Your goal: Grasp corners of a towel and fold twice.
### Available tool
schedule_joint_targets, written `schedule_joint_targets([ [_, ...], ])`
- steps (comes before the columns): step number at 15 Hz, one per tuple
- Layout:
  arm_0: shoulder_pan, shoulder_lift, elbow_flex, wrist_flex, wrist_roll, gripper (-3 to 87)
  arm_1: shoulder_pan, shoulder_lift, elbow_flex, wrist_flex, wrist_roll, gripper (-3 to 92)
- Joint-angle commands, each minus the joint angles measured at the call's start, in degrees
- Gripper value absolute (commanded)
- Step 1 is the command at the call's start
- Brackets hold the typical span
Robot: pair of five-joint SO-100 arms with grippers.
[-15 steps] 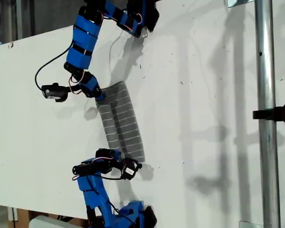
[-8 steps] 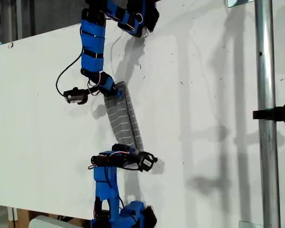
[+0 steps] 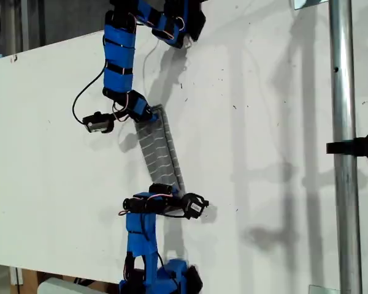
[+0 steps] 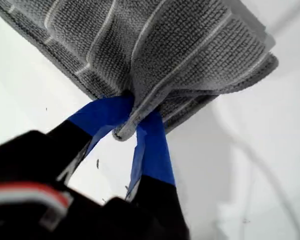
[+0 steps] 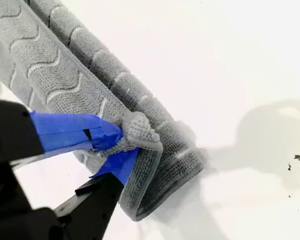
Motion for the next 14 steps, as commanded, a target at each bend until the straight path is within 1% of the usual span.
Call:
schedule_joint_targets([
  [1,2.3,-0.5,-1.4,0.8,-1.1,0.6,0.5,-0.4,-1.1,1.1,0.4,-0.3],
  [2,2.4,-1.2,-1.4,1.4,-0.9,13.0,0.1,-2.9,-2.2,1.2,2.4,9.0],
  [3,2.0,-1.5,-1.5,3.7,-0.9,25.6,-0.1,-4.4,-3.4,2.0,3.3,28.1],
  [4,0.5,-1.4,-1.5,7.3,-1.6,31.9,0.4,-4.2,-4.0,3.3,3.8,38.6],
  [5,-0.5,-0.2,-1.3,9.2,-0.4,33.6,1.5,-2.7,-4.7,6.1,3.8,43.2],
  [7,-1.1,6.3,1.1,9.8,0.6,32.6,4.7,5.7,-4.5,13.2,5.0,44.7],
  [9,-1.2,18.7,7.5,9.8,-0.7,32.7,8.3,18.9,1.1,16.6,7.0,44.8],
  [10,-1.2,26.5,12.2,9.8,-2.4,33.0,10.1,27.1,6.1,17.8,9.2,45.0],
  [11,-0.4,34.4,17.7,9.2,-3.8,31.5,11.3,35.2,11.0,20.4,12.4,45.3],
  [12,0.1,42.4,24.3,7.3,-4.3,28.1,11.3,43.9,16.0,21.9,16.7,45.6],
  [13,0.8,50.4,32.9,3.1,-4.3,21.4,8.1,51.2,19.6,23.7,22.1,45.3],
  [14,1.8,59.0,42.0,-1.8,-4.9,17.4,3.6,56.3,22.9,25.2,29.0,45.9],
])
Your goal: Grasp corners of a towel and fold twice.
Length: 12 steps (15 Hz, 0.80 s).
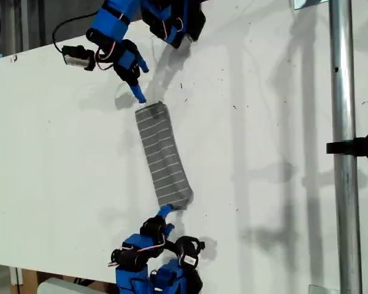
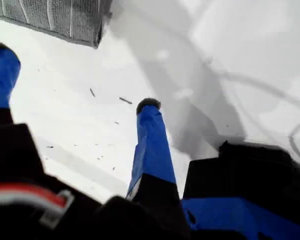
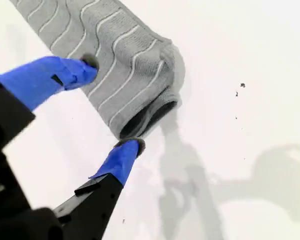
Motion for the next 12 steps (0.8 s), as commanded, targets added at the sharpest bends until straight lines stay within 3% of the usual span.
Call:
schedule_joint_targets([
  [1,1.9,21.2,18.8,-9.4,-4.3,11.7,-10.2,11.7,4.7,4.0,16.3,46.0],
  [2,2.0,30.1,28.9,-15.4,-4.8,6.4,-14.2,12.9,6.1,4.2,22.5,47.0],
  [4,2.4,48.9,48.3,-25.8,-3.8,1.4,-15.5,16.2,11.2,1.8,25.2,47.5],
  [5,2.2,57.7,55.7,-26.0,-4.5,0.1,-14.9,17.5,13.6,0.3,25.0,47.5],
  [7,1.1,75.4,64.5,-18.7,-5.4,-1.5,-11.3,15.1,16.4,-3.6,22.2,47.5],
  [10,-0.9,80.3,68.7,-17.4,-3.8,-1.3,-1.3,-0.4,17.6,-20.8,11.8,47.3],
  [12,-2.4,80.3,68.7,-17.1,-2.5,0.7,1.2,-18.1,11.5,-32.3,9.3,47.4],
])
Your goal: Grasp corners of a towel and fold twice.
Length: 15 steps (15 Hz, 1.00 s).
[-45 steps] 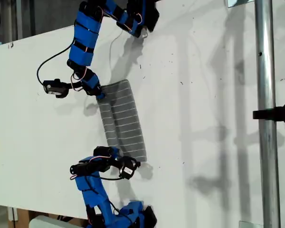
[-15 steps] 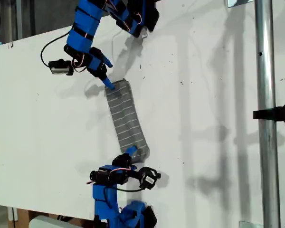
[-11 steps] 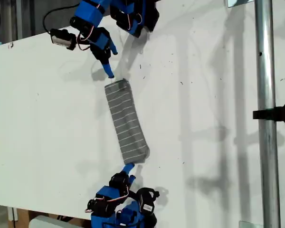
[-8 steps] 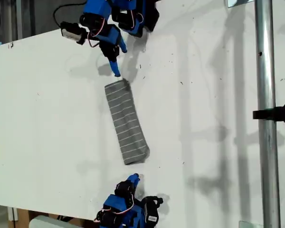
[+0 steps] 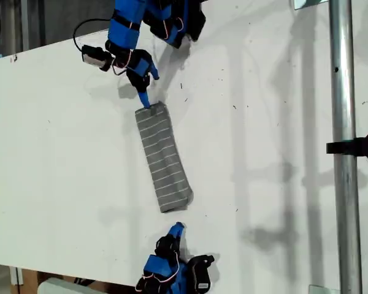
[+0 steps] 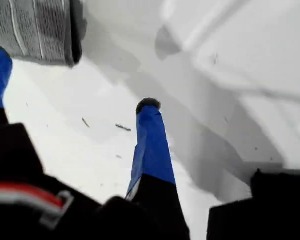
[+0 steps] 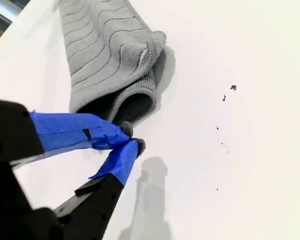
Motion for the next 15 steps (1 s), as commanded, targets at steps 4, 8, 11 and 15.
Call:
schedule_joint_targets([
  [4,-1.8,0.5,0.4,0.7,1.0,1.3,-7.5,-41.9,-34.9,-10.3,0.8,47.0],
  [8,-1.8,0.5,0.4,1.1,1.2,1.2,-12.9,-48.6,-47.5,-7.4,2.0,1.4],
  [11,-1.8,0.5,0.4,1.1,1.7,1.3,-13.0,-33.7,-38.8,3.5,0.8,-0.2],
  [15,-1.2,0.5,0.4,1.1,1.8,1.5,-17.1,-9.1,-31.0,35.6,5.9,-0.2],
])
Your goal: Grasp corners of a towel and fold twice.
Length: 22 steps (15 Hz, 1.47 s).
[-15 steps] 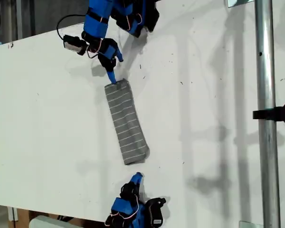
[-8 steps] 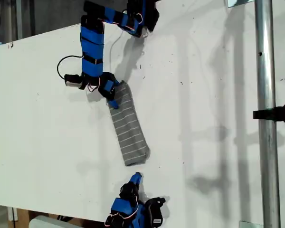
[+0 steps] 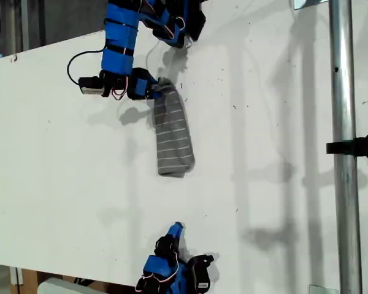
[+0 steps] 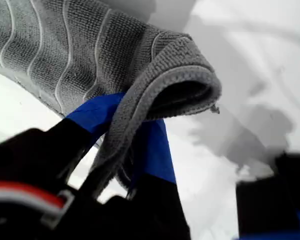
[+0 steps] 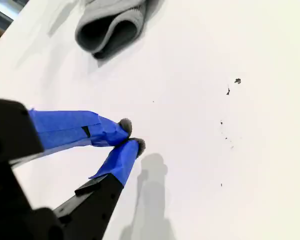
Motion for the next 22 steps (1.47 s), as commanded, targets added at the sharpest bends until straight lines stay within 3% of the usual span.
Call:
schedule_joint_targets([
  [1,-0.3,0.4,0.3,0.5,0.7,1.5,-4.7,14.5,-1.6,16.0,5.4,-0.2],
  [2,-0.1,0.4,0.3,0.5,0.8,1.5,-6.4,17.8,-3.8,17.1,7.1,-0.2],
  [3,-0.1,0.4,0.3,0.5,1.6,1.3,-7.6,16.7,-5.6,12.6,7.5,-0.2],
  [7,-0.3,0.4,0.3,0.9,1.0,3.5,-13.5,-8.3,-9.3,-30.5,8.8,-0.2],
  [8,0.2,0.4,0.3,1.0,-0.2,4.4,-14.9,-14.4,-11.9,-37.3,10.0,6.6],
  [9,0.3,0.4,0.3,1.0,-2.8,7.0,-16.3,-18.1,-14.9,-43.2,9.3,20.7],
  [10,0.2,0.4,0.3,1.0,-5.5,7.0,-17.0,-19.0,-17.9,-44.2,9.3,27.1],
  [11,0.1,0.4,0.3,1.0,-5.8,7.0,-17.4,-15.1,-18.8,-43.2,8.4,26.4],
  [14,-0.1,0.4,0.3,1.0,2.2,7.0,-15.8,8.1,-13.4,-32.2,5.4,22.9],
  [15,-0.1,0.4,0.3,1.0,6.9,7.0,-15.3,18.6,-7.1,-30.1,5.0,22.9],
  [16,-0.1,0.4,0.3,1.1,17.1,7.0,-15.2,30.3,1.8,-28.7,5.2,22.0],
  [17,-0.1,0.4,0.3,1.1,31.3,6.9,-16.4,41.3,10.8,-26.9,5.9,10.8],
  [18,0.1,0.4,0.3,0.6,34.6,6.8,-18.8,50.9,19.1,-24.3,9.4,-0.2],
  [22,0.0,0.4,0.3,0.8,33.8,6.8,-28.2,78.9,46.9,-19.7,22.3,-0.3],
])
